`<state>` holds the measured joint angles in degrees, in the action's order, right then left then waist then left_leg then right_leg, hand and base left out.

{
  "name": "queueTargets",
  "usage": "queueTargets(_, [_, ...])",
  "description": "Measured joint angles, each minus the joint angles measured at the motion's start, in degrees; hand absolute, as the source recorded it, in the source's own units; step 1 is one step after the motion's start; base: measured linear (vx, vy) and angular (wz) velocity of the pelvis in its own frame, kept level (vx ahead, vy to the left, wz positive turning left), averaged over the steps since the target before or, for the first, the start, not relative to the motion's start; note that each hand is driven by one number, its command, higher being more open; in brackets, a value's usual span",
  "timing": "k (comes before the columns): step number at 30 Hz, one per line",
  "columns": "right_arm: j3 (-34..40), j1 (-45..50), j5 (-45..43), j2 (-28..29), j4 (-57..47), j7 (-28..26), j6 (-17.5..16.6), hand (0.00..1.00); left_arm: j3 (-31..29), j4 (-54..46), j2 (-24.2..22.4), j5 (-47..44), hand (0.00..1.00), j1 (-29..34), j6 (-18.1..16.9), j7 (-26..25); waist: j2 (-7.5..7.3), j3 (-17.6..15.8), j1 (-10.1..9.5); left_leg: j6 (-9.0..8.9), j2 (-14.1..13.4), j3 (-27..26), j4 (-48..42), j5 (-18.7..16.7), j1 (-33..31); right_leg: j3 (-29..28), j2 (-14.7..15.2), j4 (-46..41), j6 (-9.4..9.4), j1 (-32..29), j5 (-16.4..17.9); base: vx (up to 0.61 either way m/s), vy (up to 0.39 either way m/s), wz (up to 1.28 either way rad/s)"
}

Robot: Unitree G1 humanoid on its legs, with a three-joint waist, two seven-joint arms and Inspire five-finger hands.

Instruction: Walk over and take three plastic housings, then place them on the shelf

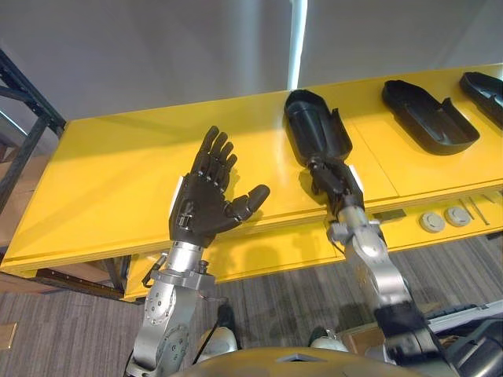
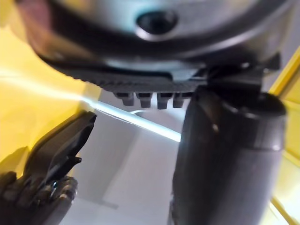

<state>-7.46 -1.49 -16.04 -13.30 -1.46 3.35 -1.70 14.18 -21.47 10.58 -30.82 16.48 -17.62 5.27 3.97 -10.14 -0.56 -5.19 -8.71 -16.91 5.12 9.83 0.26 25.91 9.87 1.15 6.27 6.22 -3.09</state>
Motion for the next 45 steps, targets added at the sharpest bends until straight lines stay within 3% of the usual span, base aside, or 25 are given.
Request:
queueTargets(3, [0.3,6.8,-0.1,-0.2,-8.3,-3.5,1.9,0.00,-1.3,-0.1,0.0,0.0,1.00,-0.1,-0.1,0.0,-0.53,-0.2,1.32,-0.25,-0.1,-1.1,0.0,-0.3,0.6,-1.3,0.0,0.0,0.22,-0.1,-0.2,0.07,-0.009,-0.17])
queueTargets(4, [1.2,8.9,-0.2,-0.4,-10.9,-4.7,2.4,1.00,-1.6,-0.6,0.0,0.0,1.00,-0.1,-0.1,0.0,-0.87,-0.4,2.08,-0.36,-0.1,-1.7,0.0,-0.5,0.9,-2.0,0.0,0.1,0.20,-0.1,-0.2,0.08,-0.011,-0.21])
queueTargets(8, [6.3,14.4,-3.7,-0.6,-17.8,-7.0,2.2,1.00,-1.6,-2.5,0.1,0.0,1.00,-0.2,-0.4,1.2,-1.49,-0.4,2.69,-0.63,-0.3,-4.2,0.0,-1.7,2.5,-4.4,-0.1,0.2,0.21,-0.2,-0.1,0.05,0.000,-0.32])
queueTargets(10, [8.8,16.2,-3.8,-0.6,-20.5,-6.8,0.6,1.00,-1.3,-4.2,0.1,-0.2,1.00,-0.4,-1.2,2.4,-1.79,-0.2,3.66,-0.75,-0.3,-5.3,0.0,-2.2,3.0,-5.4,-0.1,0.1,0.21,-0.5,0.0,0.03,0.004,-0.28])
queueTargets(15, [12.5,19.9,-4.6,1.1,-22.0,-1.8,-3.3,1.00,3.4,-5.5,0.2,-0.3,1.00,-3.3,-1.5,4.6,-2.51,1.9,4.82,-0.86,-0.5,-8.8,0.0,-2.8,3.8,-8.9,-0.1,-0.1,0.37,-2.2,-0.2,0.03,0.004,-0.35])
queueTargets(22, [19.7,29.6,-3.4,7.6,-22.0,8.6,-5.5,1.00,11.7,-4.8,0.6,-0.2,1.00,-8.3,-1.8,6.5,-2.14,4.2,10.40,-1.98,-0.6,-19.5,-0.1,-5.4,8.6,-19.1,-1.0,-0.2,0.85,-4.6,-0.8,0.04,0.025,-0.76])
queueTargets(30, [23.1,37.3,-6.9,9.6,-20.5,8.7,-12.6,1.00,15.0,2.1,0.7,-0.1,1.00,-14.9,0.2,2.3,-0.80,5.3,16.35,-3.90,-1.7,-29.4,-0.2,-7.6,13.2,-28.7,-3.7,-0.3,1.27,-7.0,-1.4,0.00,0.000,-0.66])
queueTargets(35, [20.1,37.7,-6.7,10.3,-19.0,7.3,-13.9,1.00,15.5,2.1,0.7,-0.1,1.00,-14.8,1.7,1.2,-0.82,5.2,15.90,-3.67,-1.9,-30.2,-0.2,-7.8,13.1,-29.6,-4.2,-0.2,1.45,-7.7,-1.5,-0.03,-0.012,-0.11])
queueTargets(39, [15.4,36.7,-4.6,10.1,-18.9,6.6,-13.9,1.00,15.3,1.9,0.7,-0.2,1.00,-13.5,1.7,1.0,-1.00,5.1,14.18,-3.87,-1.7,-30.2,-0.3,-8.1,12.0,-30.6,-4.4,-0.4,1.56,-9.3,-1.6,-0.04,-0.004,-0.06])
queueTargets(40, [14.5,35.3,-4.6,9.8,-18.5,6.6,-13.9,1.00,15.3,1.9,1.1,-0.1,1.00,-13.1,1.7,0.7,-1.52,4.8,13.25,-3.80,-1.7,-29.0,-2.2,-9.2,11.1,-31.3,-4.4,-0.4,1.65,-10.0,-1.8,-0.06,-0.001,-0.36])
queueTargets(42, [13.6,32.6,-4.7,7.9,-17.7,6.6,-13.9,1.00,14.3,1.4,1.5,0.3,1.00,-11.9,1.6,-0.5,-1.75,4.5,11.08,-2.19,-0.6,-17.3,-8.7,-15.6,7.3,-34.6,-5.0,-1.3,1.26,-11.9,-2.1,-0.05,0.007,-0.84])
queueTargets(44, [12.8,27.3,-4.8,4.9,-15.8,6.1,-14.0,1.00,10.5,0.5,1.8,2.1,1.00,-7.5,1.6,-3.3,-1.40,2.9,7.62,0.77,2.2,-0.1,-17.1,-23.4,4.6,-40.8,-7.4,-1.2,0.83,-11.8,-2.9,0.00,0.075,-1.48])
queueTargets(45, [12.4,25.6,-4.8,4.0,-14.4,6.1,-14.6,1.00,8.9,0.1,1.7,2.2,1.00,-5.6,1.6,-4.1,-0.93,2.7,7.17,0.73,2.2,4.4,-19.4,-25.1,4.2,-42.3,-8.3,-1.4,0.82,-11.7,-3.0,0.03,0.105,-1.18])
